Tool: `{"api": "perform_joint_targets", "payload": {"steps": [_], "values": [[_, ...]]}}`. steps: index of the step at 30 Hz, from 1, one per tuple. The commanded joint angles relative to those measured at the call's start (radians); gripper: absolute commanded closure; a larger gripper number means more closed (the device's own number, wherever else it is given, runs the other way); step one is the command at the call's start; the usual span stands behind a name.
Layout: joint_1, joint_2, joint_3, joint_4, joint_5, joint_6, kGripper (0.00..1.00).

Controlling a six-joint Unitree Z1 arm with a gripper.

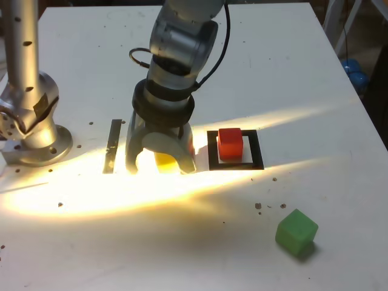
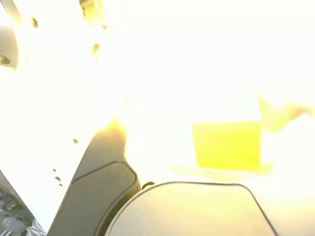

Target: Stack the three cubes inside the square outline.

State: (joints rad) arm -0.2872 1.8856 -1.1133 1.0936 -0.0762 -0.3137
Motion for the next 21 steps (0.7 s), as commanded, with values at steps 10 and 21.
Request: {"api": "perform_joint_targets", "payload": {"steps": [10, 21], "values": [[-0.001, 0.000, 0.006, -0.035, 0.017, 0.002, 0.72], [-0.001, 0.000, 0.005, -0.035, 0.020, 0.002, 0.72]]}}
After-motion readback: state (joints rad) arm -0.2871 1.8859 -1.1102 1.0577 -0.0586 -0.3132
